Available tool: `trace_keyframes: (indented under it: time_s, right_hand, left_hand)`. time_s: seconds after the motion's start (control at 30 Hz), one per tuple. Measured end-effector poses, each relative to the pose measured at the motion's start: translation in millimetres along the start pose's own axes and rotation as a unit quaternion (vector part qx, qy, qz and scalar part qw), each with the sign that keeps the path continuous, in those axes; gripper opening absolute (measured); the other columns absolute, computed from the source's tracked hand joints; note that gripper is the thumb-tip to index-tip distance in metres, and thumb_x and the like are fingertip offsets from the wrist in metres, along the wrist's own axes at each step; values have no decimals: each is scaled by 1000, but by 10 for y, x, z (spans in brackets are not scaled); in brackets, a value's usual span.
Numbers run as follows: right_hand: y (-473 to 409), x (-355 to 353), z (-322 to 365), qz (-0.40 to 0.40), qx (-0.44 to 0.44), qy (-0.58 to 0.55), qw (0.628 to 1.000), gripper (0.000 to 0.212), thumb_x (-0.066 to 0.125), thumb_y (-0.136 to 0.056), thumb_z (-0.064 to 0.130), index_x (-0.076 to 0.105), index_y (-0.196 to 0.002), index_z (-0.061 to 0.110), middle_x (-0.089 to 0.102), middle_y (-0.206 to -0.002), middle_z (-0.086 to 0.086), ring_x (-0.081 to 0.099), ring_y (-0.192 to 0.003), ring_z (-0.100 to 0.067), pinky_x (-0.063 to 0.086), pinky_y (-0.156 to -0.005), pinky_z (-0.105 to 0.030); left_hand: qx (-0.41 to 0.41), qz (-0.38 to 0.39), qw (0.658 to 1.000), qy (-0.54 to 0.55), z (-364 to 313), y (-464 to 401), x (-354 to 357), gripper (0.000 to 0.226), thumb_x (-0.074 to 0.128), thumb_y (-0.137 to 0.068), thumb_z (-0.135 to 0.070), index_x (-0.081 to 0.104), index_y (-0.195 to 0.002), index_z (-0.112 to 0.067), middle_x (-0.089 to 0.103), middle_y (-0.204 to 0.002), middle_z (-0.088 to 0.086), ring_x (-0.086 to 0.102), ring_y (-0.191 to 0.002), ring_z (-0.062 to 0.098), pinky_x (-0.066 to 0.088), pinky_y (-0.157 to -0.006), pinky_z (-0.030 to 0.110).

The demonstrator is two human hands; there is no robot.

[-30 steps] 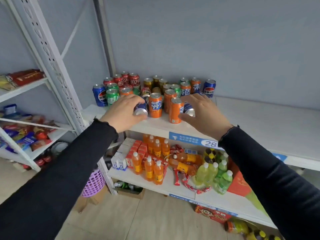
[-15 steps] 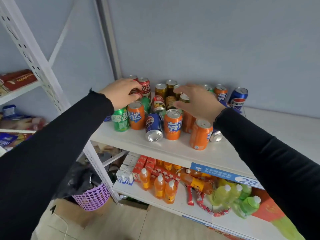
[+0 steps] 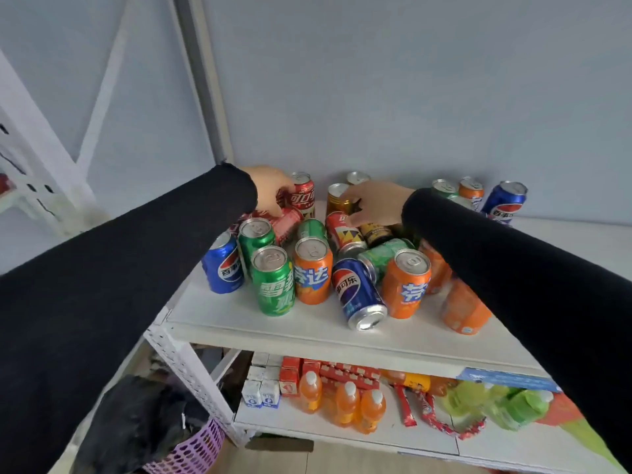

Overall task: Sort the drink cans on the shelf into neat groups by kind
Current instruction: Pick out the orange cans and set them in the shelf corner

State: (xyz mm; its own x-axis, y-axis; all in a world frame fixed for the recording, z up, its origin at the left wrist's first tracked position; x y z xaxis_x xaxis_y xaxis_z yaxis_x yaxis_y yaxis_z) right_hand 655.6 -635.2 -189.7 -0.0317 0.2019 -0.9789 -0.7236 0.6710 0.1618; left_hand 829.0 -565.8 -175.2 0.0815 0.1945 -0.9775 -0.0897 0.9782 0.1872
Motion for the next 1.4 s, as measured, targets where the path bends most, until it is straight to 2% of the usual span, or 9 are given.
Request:
trace_keyframes:
  time_s: [0.27, 0.43, 0.67, 0.83, 1.0, 1.13, 1.2, 1.3, 1.4]
  right_hand:
    - [-480, 188, -8, 57, 49, 67, 995, 68, 69, -86, 46, 41, -146, 30, 62, -130, -4, 60, -110, -28, 54, -94, -44]
    - [-679, 360, -80, 117, 76, 19, 990, 78, 74, -84, 44, 38, -150, 25, 60, -135, -7, 61, -115, -28, 51, -100, -45]
    - [-800, 471, -85, 202, 85, -49, 975, 94, 83, -78, 32, 28, -154, 25, 56, -138, -12, 68, -103, -28, 55, -97, -44]
    - [-847, 498, -44, 228, 68, -47, 970, 94, 85, -76, 34, 30, -152, 26, 54, -139, -11, 69, -104, -29, 55, -96, -46]
    - [-772, 407, -62, 190, 54, -47, 979, 89, 84, -78, 31, 31, -148, 19, 59, -131, -11, 71, -96, -25, 56, -94, -44]
    - [-695, 282, -128, 89, 32, 1, 995, 83, 85, -74, 39, 35, -138, 24, 67, -112, -5, 67, -83, -20, 58, -82, -42]
    - [-648, 248, -172, 28, 32, 26, 999, 84, 86, -70, 44, 35, -135, 26, 65, -114, -1, 64, -91, -24, 57, -83, -45]
    - [-580, 198, -199, -41, 22, 10, 999, 71, 84, -75, 35, 37, -126, 20, 65, -111, -4, 62, -95, -29, 55, -83, -48]
    - [-539, 173, -176, -75, 6, -4, 997, 58, 82, -78, 28, 39, -115, 18, 64, -101, -4, 62, -89, -28, 52, -75, -40]
  left_hand:
    - [33, 56, 997, -48, 122, -517, 296, 68, 78, -76, -43, 56, -138, -28, 65, -126, 2, 62, -107, 24, 53, -93, 37]
    - [27, 109, 992, -60, 75, -664, 435, 67, 78, -77, -45, 55, -136, -25, 64, -124, 2, 62, -105, 24, 53, -85, 34]
    - [24, 143, 987, -66, 78, -801, 508, 96, 84, -73, -47, 34, -154, -31, 46, -150, 4, 51, -128, 27, 48, -102, 39]
    - [7, 161, 983, -85, 23, -847, 559, 99, 82, -74, -49, 31, -155, -26, 48, -149, 5, 51, -130, 28, 47, -102, 38]
    - [-5, 128, 990, -50, 34, -784, 461, 91, 89, -68, -41, 42, -144, -21, 62, -127, 6, 63, -108, 27, 51, -83, 34]
    - [6, 46, 999, -3, 97, -723, 312, 82, 90, -67, -32, 44, -133, -17, 65, -118, 7, 63, -100, 28, 50, -81, 35]
    - [7, 3, 1000, 20, 133, -672, 277, 77, 90, -68, -28, 47, -130, -16, 66, -117, 8, 62, -96, 28, 46, -77, 33]
    - [9, -41, 998, 55, 185, -601, 274, 74, 90, -69, -26, 49, -130, -15, 66, -117, 10, 62, -100, 30, 45, -78, 33]
    - [13, -94, 993, 72, 213, -560, 262, 68, 86, -74, -24, 51, -132, -15, 65, -119, 12, 61, -105, 32, 44, -79, 34]
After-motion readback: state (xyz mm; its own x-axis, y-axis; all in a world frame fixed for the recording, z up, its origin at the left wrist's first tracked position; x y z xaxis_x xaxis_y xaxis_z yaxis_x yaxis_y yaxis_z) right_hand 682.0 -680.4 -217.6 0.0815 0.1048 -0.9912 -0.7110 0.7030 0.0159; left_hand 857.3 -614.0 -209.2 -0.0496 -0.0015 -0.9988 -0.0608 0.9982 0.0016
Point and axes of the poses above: each hand's wrist, its own y-axis away from the middle knuckle, its own x-axis out of the palm, z = x × y, the point moved 7 cm from there along -y, towards the middle knuckle
